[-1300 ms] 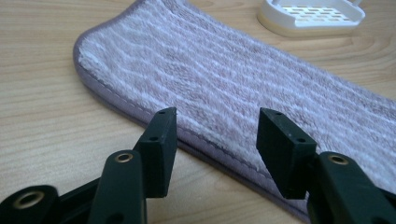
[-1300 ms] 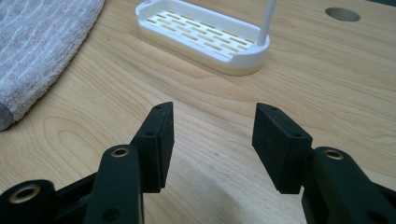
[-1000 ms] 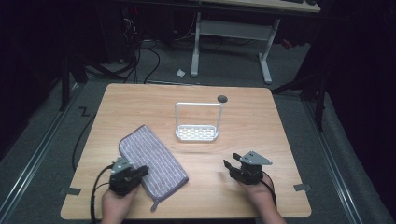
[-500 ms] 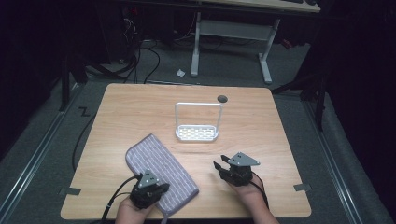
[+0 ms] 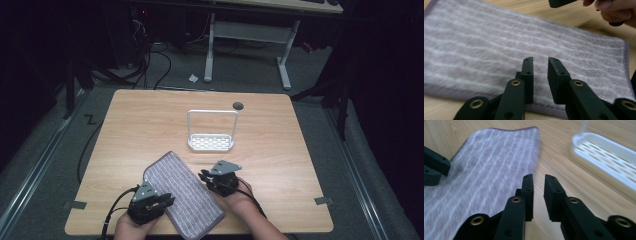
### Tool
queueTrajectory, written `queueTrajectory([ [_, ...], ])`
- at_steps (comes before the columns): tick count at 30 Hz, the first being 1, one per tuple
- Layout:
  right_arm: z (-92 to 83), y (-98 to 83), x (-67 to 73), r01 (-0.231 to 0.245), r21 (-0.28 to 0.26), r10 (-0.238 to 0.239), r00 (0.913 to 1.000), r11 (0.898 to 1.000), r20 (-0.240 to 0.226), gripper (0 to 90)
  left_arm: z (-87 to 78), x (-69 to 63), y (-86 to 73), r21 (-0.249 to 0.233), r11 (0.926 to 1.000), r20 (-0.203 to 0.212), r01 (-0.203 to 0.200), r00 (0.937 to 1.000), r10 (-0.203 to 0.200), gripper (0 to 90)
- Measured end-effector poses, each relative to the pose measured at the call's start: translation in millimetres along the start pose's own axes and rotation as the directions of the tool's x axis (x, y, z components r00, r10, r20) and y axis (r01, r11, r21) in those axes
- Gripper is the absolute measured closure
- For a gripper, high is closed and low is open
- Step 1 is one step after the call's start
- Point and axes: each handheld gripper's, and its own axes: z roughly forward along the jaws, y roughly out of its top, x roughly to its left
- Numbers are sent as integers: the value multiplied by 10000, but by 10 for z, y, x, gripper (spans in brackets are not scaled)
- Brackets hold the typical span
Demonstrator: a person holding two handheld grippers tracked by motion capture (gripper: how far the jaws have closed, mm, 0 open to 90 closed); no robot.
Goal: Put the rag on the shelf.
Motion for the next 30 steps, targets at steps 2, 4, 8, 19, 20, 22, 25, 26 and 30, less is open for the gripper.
queueTrajectory([
  [2, 177, 117, 50, 209, 315, -201, 9995, 9993, -260, 859, 20, 25, -12, 165, 9999, -70, 31, 10000, -30, 769],
  [4, 336, 192, 103, 471, 781, -442, 9983, 9958, -380, 871, 35, 33, -14, 292, 9995, -192, -83, 9998, 89, 769],
  [8, 474, 168, 136, 607, 1596, -546, 9976, 9853, -426, 896, 83, 117, -21, 338, 9989, -120, 337, 9994, -334, 779],
  [19, -36, -208, 95, 506, 1631, -551, 9982, 9853, 232, 895, 501, 77, 295, 462, 9989, 283, -116, 9995, 103, 787],
  [20, -100, -260, 69, 397, 1609, -452, 9985, 9862, 307, 896, 553, 36, 323, 492, 9985, 412, -244, 9989, 224, 788],
  [22, -167, -315, 38, 247, 1570, -312, 9987, 9873, 393, 896, 597, -7, 344, 513, 9981, 515, -332, 9982, 306, 788],
  [25, -380, -489, -44, -272, 1397, 191, 9981, 9898, 586, 895, 682, -136, 352, 533, 9970, 1034, -561, 9934, 504, 784],
  [26, -501, -594, -66, -529, 1244, 454, 9970, 9908, 620, 889, 691, -218, 332, 639, 9954, 1445, -720, 9875, 621, 779],
  [30, -598, -678, -33, -574, 1101, 506, 9967, 9923, 639, 871, 647, -323, 282, 831, 9909, 1716, -1058, 9810, 903, 767],
])
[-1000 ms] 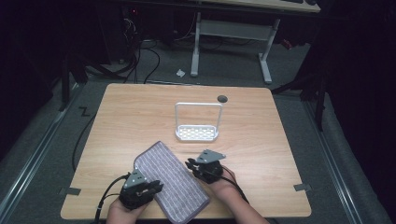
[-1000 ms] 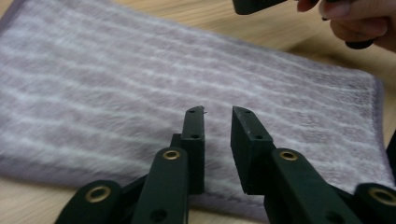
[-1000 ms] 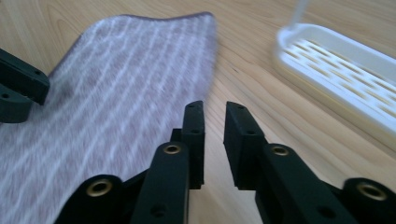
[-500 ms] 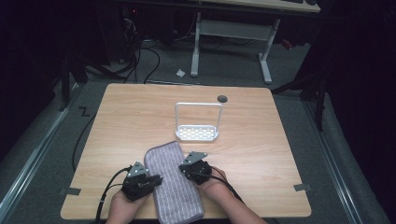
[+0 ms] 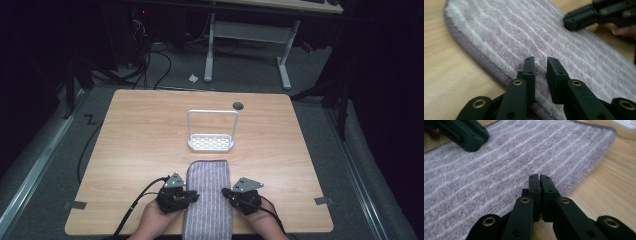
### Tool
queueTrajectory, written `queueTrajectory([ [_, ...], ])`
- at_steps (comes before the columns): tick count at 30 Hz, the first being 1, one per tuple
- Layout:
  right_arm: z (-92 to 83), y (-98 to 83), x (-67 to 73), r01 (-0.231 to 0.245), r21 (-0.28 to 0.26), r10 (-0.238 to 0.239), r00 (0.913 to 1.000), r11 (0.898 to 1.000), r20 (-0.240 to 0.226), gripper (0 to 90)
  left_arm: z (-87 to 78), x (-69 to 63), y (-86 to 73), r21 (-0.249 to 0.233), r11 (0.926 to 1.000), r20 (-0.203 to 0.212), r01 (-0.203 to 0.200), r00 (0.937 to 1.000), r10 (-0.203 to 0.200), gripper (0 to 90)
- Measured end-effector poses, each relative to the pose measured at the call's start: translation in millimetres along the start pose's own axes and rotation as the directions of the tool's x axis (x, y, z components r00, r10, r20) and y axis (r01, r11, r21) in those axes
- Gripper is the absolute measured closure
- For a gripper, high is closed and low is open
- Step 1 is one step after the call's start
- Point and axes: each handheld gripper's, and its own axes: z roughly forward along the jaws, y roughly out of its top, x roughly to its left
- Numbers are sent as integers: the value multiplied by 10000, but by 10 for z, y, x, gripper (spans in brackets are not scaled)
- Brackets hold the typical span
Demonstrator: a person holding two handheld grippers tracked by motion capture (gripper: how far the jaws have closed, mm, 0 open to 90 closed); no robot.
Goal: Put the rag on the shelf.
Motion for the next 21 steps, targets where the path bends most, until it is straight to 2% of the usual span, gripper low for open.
queueTrajectory([
  [1, -8, 3, 19, 69, 44, -68, 10000, 10000, -52, 861, -28, -39, -38, 20, 9999, 1, -125, 9999, 125, 762],
  [4, 21, 17, 39, 70, -10, -70, 9998, 10000, -205, 856, -50, -38, -57, 18, 9999, 66, -105, 9999, 105, 754],
  [8, 50, 37, 43, 130, -56, -131, 9997, 9999, -220, 853, -83, -3, -68, -57, 9999, 299, 147, 9994, -145, 711],
  [9, 49, 51, 51, 162, -120, -165, 9996, 9998, -210, 802, -129, 18, -64, -342, 9994, 78, 108, 9999, -105, 669],
  [10, 49, 51, 51, 162, -120, -165, 9996, 9998, -210, 802, -129, 18, -64, -342, 9994, 78, 108, 9999, -105, 656],
  [11, 6, 72, 71, 306, -473, -313, 9994, 9984, -147, 774, -181, 62, -55, -727, 9971, -395, 217, 9989, -246, 631],
  [13, -29, 84, 69, 314, -690, -320, 9995, 9971, -75, 758, -235, 133, -43, -1181, 9919, -899, 469, 9943, -578, 587],
  [14, -39, 85, 59, 281, -748, -287, 9996, 9968, -72, 751, -235, 133, -43, -1181, 9919, -899, 469, 9943, -578, 561],
  [16, -50, 79, 36, 238, -855, -239, 9997, 9961, -4, 739, -259, 205, -25, -1496, 9869, -1458, 605, 9859, -826, 511],
  [17, -56, 76, 27, 216, -875, -216, 9998, 9959, 5, 737, -252, 269, -7, -1682, 9831, -2010, 724, 9738, -1061, 488],
  [18, -61, 74, 16, 225, -906, -226, 9997, 9956, 3, 732, -252, 269, -7, -1682, 9831, -2010, 724, 9738, -1061, 466],
  [19, -64, 72, 9, 199, -941, -199, 9998, 9954, 16, 728, -229, 339, 21, -1787, 9795, -2355, 927, 9626, -1340, 446],
  [20, -66, 72, -1, 188, -972, -184, 9998, 9951, 43, 723, -229, 339, 21, -1787, 9795, -2355, 927, 9626, -1340, 429],
  [21, -66, 74, -11, 165, -978, -159, 9998, 9951, 69, 716, -192, 406, 58, -1799, 9767, -2481, 1167, 9554, -1599, 418],
])
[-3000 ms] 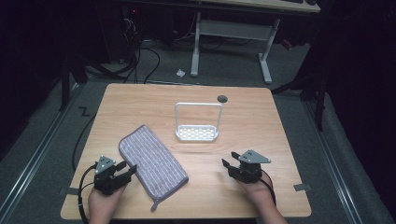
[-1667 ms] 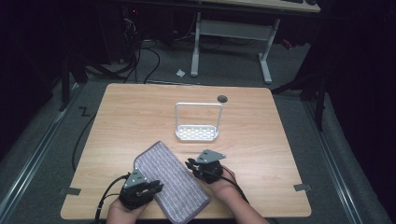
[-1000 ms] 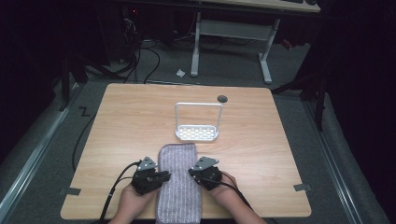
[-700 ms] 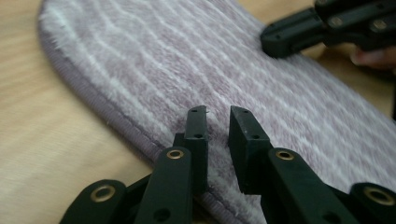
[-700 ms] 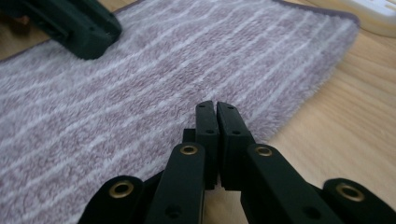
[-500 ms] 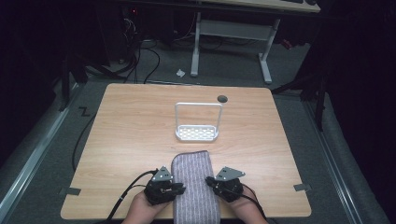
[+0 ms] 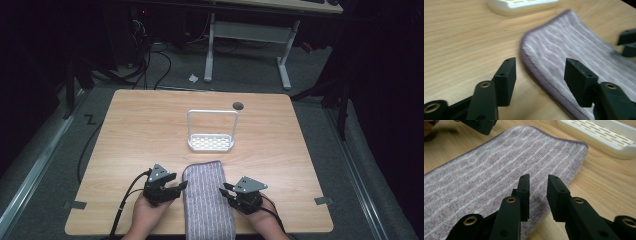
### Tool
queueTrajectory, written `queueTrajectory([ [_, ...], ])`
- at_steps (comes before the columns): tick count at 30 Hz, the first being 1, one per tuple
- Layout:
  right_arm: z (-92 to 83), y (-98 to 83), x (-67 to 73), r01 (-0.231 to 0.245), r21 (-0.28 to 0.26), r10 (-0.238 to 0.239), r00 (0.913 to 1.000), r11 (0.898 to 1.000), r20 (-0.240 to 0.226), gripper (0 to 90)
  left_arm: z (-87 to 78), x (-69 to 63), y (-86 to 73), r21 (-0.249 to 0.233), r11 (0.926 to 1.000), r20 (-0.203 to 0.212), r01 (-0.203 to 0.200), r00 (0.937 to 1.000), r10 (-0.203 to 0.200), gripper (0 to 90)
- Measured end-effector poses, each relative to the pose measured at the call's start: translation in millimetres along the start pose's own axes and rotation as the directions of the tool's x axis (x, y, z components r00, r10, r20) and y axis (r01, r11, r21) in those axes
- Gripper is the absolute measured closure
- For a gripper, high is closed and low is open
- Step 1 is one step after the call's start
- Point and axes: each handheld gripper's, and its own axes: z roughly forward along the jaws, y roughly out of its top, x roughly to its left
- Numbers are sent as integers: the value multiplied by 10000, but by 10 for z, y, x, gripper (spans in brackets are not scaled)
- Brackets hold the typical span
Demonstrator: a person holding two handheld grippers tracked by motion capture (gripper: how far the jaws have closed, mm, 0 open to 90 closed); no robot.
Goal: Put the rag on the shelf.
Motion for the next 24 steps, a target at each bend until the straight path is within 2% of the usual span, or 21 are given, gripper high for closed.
queueTrajectory([
  [4, 10, 5, -48, -198, -73, 199, 9997, 9998, 126, 704, 117, 50, 45, 81, 9995, -169, 302, 9994, -301, 402],
  [5, 14, 5, -60, -263, -102, 264, 9995, 9996, 150, 701, 151, 59, 50, 147, 9991, -95, 392, 9992, -391, 402],
  [8, 16, 4, -78, -344, -104, 346, 9992, 9994, 186, 696, 217, 54, 69, 295, 9988, -194, 402, 9990, -397, 411],
  [11, 17, 0, -82, -356, -104, 358, 9991, 9993, 219, 693, 292, 15, 120, 353, 9986, -63, 395, 9992, -393, 428],
  [13, 12, -6, -87, -404, -113, 407, 9988, 9991, 257, 687, 349, -65, 142, 465, 9988, -242, 138, 9996, -127, 468],
  [16, -3, -10, -94, -425, -136, 429, 9986, 9990, 294, 678, 367, -133, 123, 389, 9992, -448, 55, 9990, -38, 564],
  [17, -3, -10, -94, -425, -136, 429, 9986, 9990, 294, 678, 367, -133, 123, 389, 9992, -448, 55, 9990, -38, 613],
  [19, -3, -16, -101, -459, -158, 463, 9985, 9988, 298, 669, 368, -156, 115, 432, 9991, -284, 45, 9996, -33, 641],
  [20, 1, -17, -106, -515, -156, 520, 9981, 9986, 338, 659, 363, -157, 106, 484, 9988, -188, 98, 9998, -89, 719],
  [24, 20, -3, -112, -802, -185, 810, 9957, 9966, 455, 628, 364, -154, 106, 528, 9985, -139, 119, 9998, -112, 776],
])
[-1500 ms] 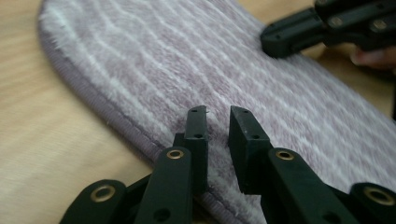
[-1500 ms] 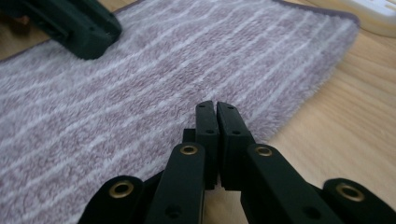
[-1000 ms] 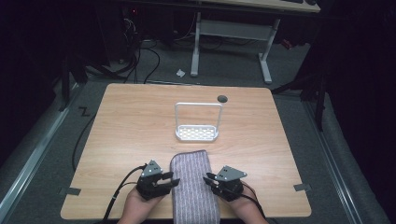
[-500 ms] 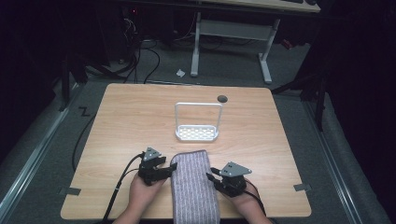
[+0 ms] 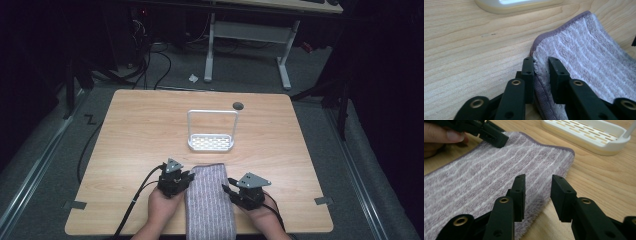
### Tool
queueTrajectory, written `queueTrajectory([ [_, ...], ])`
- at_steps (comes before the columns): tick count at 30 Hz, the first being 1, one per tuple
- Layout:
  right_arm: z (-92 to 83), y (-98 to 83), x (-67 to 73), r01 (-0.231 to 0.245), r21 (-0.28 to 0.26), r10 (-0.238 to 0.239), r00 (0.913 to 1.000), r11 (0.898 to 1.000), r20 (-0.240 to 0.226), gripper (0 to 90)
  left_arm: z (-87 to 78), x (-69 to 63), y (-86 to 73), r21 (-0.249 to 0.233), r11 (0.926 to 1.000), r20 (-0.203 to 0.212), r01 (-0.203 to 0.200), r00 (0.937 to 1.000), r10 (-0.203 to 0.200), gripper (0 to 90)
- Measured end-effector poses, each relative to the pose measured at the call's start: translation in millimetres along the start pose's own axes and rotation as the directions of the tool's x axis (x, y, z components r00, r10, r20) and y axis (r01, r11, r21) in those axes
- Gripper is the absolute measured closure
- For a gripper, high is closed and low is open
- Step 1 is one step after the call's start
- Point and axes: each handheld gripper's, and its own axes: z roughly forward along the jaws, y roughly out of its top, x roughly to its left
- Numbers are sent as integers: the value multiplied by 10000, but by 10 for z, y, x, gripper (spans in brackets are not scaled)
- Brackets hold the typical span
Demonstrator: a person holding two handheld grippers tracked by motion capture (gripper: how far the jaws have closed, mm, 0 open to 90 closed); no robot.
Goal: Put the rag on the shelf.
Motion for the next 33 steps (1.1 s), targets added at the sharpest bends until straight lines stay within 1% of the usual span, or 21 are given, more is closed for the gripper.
queueTrajectory([
  [2, 29, 40, -13, -263, -92, 265, 9994, 9996, 203, 593, -1, -1, 0, 15, 10000, 18, -11, 10000, 11, 782],
  [3, 77, 123, -50, -630, -209, 638, 9971, 9978, 409, 569, 1, 2, -1, 4, 10000, 33, -8, 10000, 8, 783],
  [5, 153, 229, -106, -1072, -130, 1077, 9926, 9942, 558, 554, -1, 6, 0, 16, 10000, 59, -19, 10000, 19, 783],
  [7, 208, 275, -137, -1237, -39, 1237, 9904, 9923, 615, 553, -2, 11, 0, 26, 10000, 96, -3, 10000, 3, 783],
  [9, 354, 343, -199, -1446, 338, 1414, 9865, 9889, 828, 560, -3, 21, -1, 31, 10000, 181, 82, 9998, -83, 782],
  [11, 483, 364, -245, -1804, 806, 1732, 9809, 9803, 885, 565, -5, 26, -1, 38, 9999, 235, 122, 9996, -123, 781],
  [13, 574, 330, -226, -1998, 1329, 1877, 9773, 9708, 983, 585, -8, 26, -5, 37, 9999, 276, 113, 9996, -114, 781],
  [14, 574, 330, -226, -1998, 1329, 1877, 9773, 9708, 983, 585, -9, 24, -7, 28, 9999, 275, 104, 9996, -105, 781],
  [15, 558, 306, -168, -1546, 1299, 1411, 9841, 9794, 1080, 631, -9, 23, -7, 29, 9999, 285, 97, 9995, -98, 780],
  [17, 550, 300, -131, -1279, 1340, 1148, 9882, 9827, 1018, 710, -9, 26, -7, 38, 9999, 311, 109, 9995, -110, 780],
  [18, 550, 300, -131, -1279, 1340, 1148, 9882, 9827, 1018, 710, -9, 26, -7, 38, 9999, 311, 109, 9995, -110, 781],
  [19, 549, 291, -128, -1240, 1271, 1127, 9893, 9841, 927, 750, -10, 28, -6, 42, 9999, 309, 97, 9995, -99, 781],
  [20, 549, 277, -127, -1420, 1159, 1346, 9884, 9830, 700, 818, -11, 26, -6, 59, 9999, 318, 112, 9994, -113, 785],
  [22, 546, 277, -123, -1516, 1127, 1443, 9870, 9820, 703, 829, -12, 34, -8, 46, 9997, 397, 222, 9990, -224, 789],
  [23, 518, 272, -95, -1493, 870, 1438, 9874, 9850, 662, 838, -13, 34, -9, 9, 9996, 411, 300, 9987, -300, 794],
  [24, 518, 272, -95, -1493, 870, 1438, 9874, 9850, 662, 838, -17, 28, -11, -54, 9996, 406, 268, 9988, -266, 794],
  [26, 473, 275, -52, -1280, 634, 1233, 9897, 9897, 725, 838, -46, 4, -22, -299, 9995, 268, 30, 9996, -22, 795],
  [28, 365, 292, 2, -1004, 19, 999, 9916, 9949, 822, 839, -82, -26, -36, -649, 9979, 195, -22, 9998, 35, 796],
  [31, 295, 308, 29, -810, -370, 841, 9920, 9960, 938, 839, -164, -106, -48, -1360, 9904, 39, -252, 9997, 260, 797],
  [32, 233, 321, 47, -736, -726, 807, 9916, 9946, 1007, 839, -215, -148, -47, -1750, 9840, -21, -341, 9994, 342, 796],
  [33, 233, 321, 47, -736, -726, 807, 9916, 9946, 1007, 839, -215, -148, -47, -1750, 9840, -21, -341, 9994, 342, 797],
])
